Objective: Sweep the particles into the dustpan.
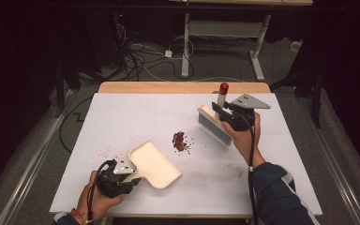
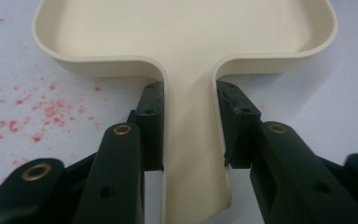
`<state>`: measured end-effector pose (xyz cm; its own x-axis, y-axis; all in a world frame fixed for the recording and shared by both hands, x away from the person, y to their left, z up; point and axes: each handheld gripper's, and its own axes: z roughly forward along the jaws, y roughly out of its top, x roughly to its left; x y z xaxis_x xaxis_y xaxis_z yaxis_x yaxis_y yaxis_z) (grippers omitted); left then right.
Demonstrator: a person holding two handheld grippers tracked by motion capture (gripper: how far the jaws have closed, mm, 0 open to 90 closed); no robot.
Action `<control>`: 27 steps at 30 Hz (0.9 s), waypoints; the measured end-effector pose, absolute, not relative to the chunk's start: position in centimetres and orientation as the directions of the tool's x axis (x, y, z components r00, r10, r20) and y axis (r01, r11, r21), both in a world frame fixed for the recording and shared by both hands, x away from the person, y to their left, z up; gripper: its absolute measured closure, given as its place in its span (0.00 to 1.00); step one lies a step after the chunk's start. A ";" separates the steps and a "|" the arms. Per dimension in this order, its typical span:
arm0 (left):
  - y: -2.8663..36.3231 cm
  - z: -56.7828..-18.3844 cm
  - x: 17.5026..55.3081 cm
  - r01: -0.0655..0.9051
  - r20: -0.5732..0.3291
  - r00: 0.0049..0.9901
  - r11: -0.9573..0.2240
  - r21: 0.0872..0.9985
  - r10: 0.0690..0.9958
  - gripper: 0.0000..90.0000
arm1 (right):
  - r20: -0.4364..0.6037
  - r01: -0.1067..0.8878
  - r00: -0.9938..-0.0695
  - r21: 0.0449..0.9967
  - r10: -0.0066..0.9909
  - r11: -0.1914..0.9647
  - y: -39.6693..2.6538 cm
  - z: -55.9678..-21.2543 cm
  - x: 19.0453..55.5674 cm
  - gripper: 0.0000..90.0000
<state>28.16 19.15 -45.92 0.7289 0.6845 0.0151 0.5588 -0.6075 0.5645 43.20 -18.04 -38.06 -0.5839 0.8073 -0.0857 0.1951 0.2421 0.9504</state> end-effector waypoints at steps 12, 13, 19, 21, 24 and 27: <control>18.9 -46.2 28.3 0.566 0.004 0.725 -0.599 0.566 0.689 0.71 | -0.085 0.195 -0.597 0.949 0.798 0.247 -13.8 -40.3 44.4 0.78; 18.9 -46.2 28.3 0.565 0.006 0.726 -0.601 0.565 0.688 0.71 | -0.088 0.193 -0.602 0.948 0.793 0.251 -13.4 -40.4 44.2 0.78; 18.6 -46.2 28.4 0.564 0.016 0.724 -0.605 0.562 0.689 0.71 | -0.083 0.179 -0.643 0.950 0.761 0.255 -12.0 -40.8 43.5 0.78; 18.5 -46.2 28.5 0.564 0.018 0.723 -0.606 0.561 0.691 0.71 | -0.079 0.170 -0.655 0.954 0.751 0.248 -11.8 -41.0 43.0 0.77; 18.4 -46.3 28.6 0.567 0.015 0.724 -0.607 0.557 0.690 0.71 | -0.073 0.163 -0.677 0.956 0.733 0.246 -11.6 -41.2 42.4 0.77; 18.4 -46.4 28.8 0.575 0.003 0.723 -0.605 0.551 0.691 0.71 | -0.084 0.150 -0.694 0.955 0.715 0.257 -11.3 -41.4 41.7 0.77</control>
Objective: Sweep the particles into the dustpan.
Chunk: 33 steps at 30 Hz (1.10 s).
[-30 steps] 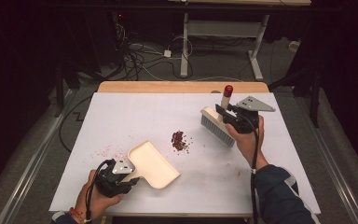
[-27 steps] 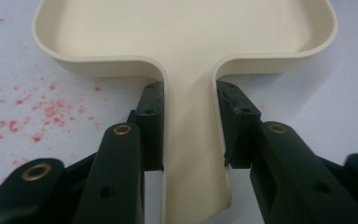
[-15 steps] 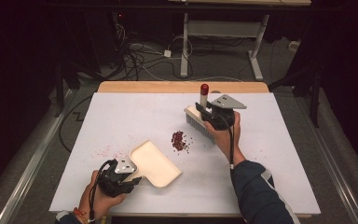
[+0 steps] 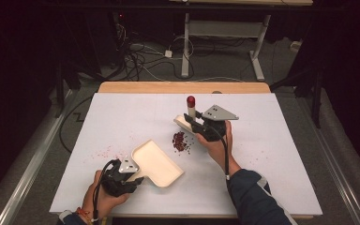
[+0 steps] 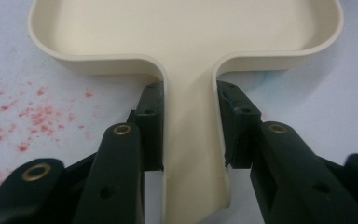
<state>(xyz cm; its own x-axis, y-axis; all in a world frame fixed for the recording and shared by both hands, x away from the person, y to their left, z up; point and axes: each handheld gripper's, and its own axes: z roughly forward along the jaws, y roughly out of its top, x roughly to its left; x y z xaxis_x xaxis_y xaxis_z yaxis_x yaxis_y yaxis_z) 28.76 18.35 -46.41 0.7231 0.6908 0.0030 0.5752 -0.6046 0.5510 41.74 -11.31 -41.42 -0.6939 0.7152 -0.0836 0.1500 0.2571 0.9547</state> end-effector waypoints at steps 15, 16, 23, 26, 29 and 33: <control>18.2 -46.6 29.4 0.574 -0.005 0.732 -0.613 0.543 0.681 0.71 | -0.051 0.148 -0.692 0.966 0.720 0.210 -12.6 -40.4 43.4 0.78; 18.1 -46.6 29.5 0.573 -0.004 0.732 -0.613 0.543 0.681 0.71 | -0.062 0.147 -0.686 0.964 0.725 0.221 -12.5 -40.4 43.7 0.78; 18.0 -46.7 29.7 0.572 -0.005 0.736 -0.617 0.541 0.677 0.71 | -0.139 0.111 -0.683 0.951 0.718 0.290 -11.4 -40.7 44.5 0.78; 17.9 -46.7 29.8 0.573 -0.005 0.734 -0.615 0.541 0.679 0.71 | -0.143 0.107 -0.705 0.947 0.695 0.303 -11.0 -40.7 44.1 0.78; 17.8 -46.7 29.9 0.575 -0.005 0.733 -0.615 0.540 0.680 0.71 | -0.125 0.110 -0.727 0.949 0.675 0.294 -10.7 -40.9 43.5 0.78; 17.6 -46.7 30.1 0.576 -0.004 0.731 -0.613 0.540 0.682 0.71 | -0.115 0.108 -0.750 0.950 0.651 0.292 -10.4 -41.2 42.4 0.77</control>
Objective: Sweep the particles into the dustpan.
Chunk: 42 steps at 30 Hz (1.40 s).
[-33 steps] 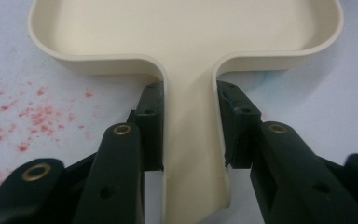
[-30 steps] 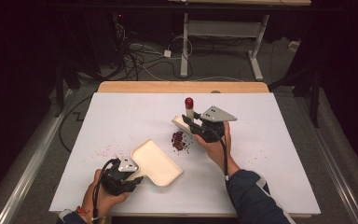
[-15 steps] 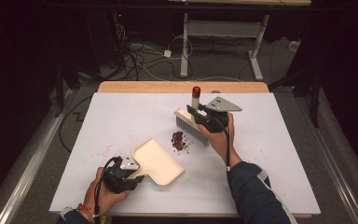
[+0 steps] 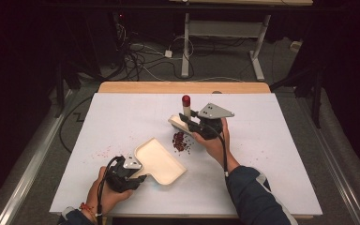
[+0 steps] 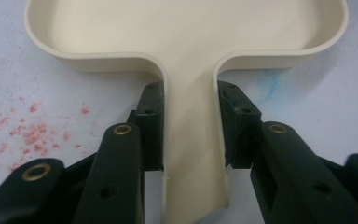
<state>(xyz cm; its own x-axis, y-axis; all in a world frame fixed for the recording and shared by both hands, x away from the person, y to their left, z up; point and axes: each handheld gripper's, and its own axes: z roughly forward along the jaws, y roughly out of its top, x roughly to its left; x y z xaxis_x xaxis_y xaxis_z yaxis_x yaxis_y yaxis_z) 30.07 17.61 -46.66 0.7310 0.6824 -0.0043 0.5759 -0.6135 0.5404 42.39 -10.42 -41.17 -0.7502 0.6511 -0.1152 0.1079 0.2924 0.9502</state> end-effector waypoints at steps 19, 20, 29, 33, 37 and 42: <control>16.7 -46.1 31.3 0.584 -0.002 0.734 -0.629 0.512 0.679 0.71 | -0.094 0.141 -0.756 0.943 0.648 0.301 -10.3 -41.0 41.8 0.77; 16.7 -46.0 31.3 0.585 -0.002 0.733 -0.630 0.511 0.680 0.71 | -0.094 0.141 -0.756 0.943 0.648 0.301 -10.3 -41.0 41.8 0.77; 17.6 -46.1 31.8 0.603 0.003 0.718 -0.623 0.498 0.696 0.71 | -0.084 0.154 -0.757 0.941 0.648 0.302 -10.0 -41.0 41.5 0.76; 17.4 -46.1 31.8 0.597 0.019 0.720 -0.634 0.491 0.693 0.71 | -0.069 0.166 -0.747 0.944 0.662 0.287 -9.8 -41.1 41.3 0.76; 17.4 -46.0 31.9 0.596 0.021 0.722 -0.637 0.488 0.691 0.71 | -0.041 0.181 -0.736 0.950 0.676 0.255 -9.6 -41.1 41.0 0.76; 17.1 -45.8 32.1 0.594 0.026 0.724 -0.643 0.484 0.689 0.71 | -0.041 0.184 -0.728 0.950 0.684 0.253 -9.2 -41.2 40.6 0.76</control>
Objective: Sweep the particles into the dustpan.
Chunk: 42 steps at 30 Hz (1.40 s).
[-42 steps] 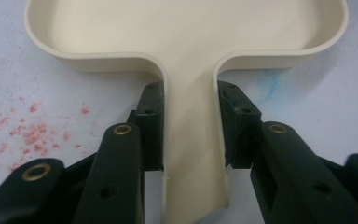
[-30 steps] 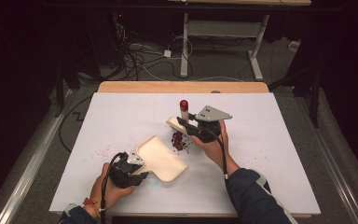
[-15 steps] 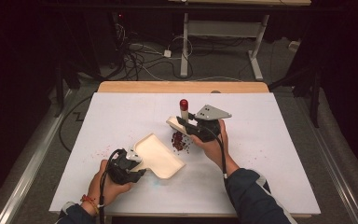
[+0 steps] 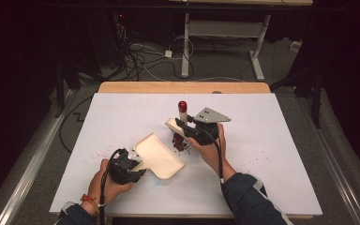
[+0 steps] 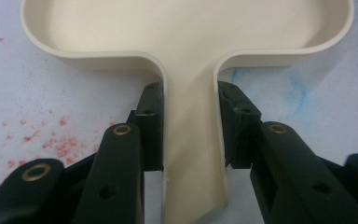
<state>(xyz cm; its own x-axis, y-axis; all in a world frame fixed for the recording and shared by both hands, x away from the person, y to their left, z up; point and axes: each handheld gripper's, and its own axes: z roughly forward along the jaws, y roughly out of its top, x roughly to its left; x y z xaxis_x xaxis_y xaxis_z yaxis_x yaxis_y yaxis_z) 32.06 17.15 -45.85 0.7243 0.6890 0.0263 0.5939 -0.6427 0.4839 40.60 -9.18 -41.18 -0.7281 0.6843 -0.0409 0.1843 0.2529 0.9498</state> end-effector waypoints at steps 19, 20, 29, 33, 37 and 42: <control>16.6 -46.3 32.9 0.600 0.012 0.730 -0.650 0.467 0.683 0.71 | -0.019 0.194 -0.728 0.953 0.685 0.232 -8.9 -41.2 40.0 0.76; 16.5 -46.3 33.0 0.598 0.015 0.733 -0.654 0.463 0.680 0.71 | -0.021 0.192 -0.728 0.953 0.685 0.233 -8.9 -41.2 40.0 0.76; 16.3 -46.6 33.2 0.609 -0.010 0.729 -0.643 0.464 0.684 0.71 | -0.013 0.195 -0.728 0.955 0.686 0.225 -9.1 -41.2 39.8 0.76; 16.4 -46.7 33.3 0.612 -0.016 0.728 -0.639 0.465 0.685 0.71 | -0.012 0.195 -0.735 0.954 0.678 0.228 -9.0 -41.2 39.6 0.76; 16.3 -46.8 33.3 0.613 -0.017 0.728 -0.640 0.464 0.685 0.71 | -0.020 0.188 -0.740 0.954 0.673 0.235 -8.8 -41.1 39.3 0.76; 16.1 -46.8 33.3 0.613 -0.012 0.726 -0.640 0.462 0.687 0.71 | -0.004 0.192 -0.743 0.957 0.670 0.219 -8.7 -41.0 38.9 0.77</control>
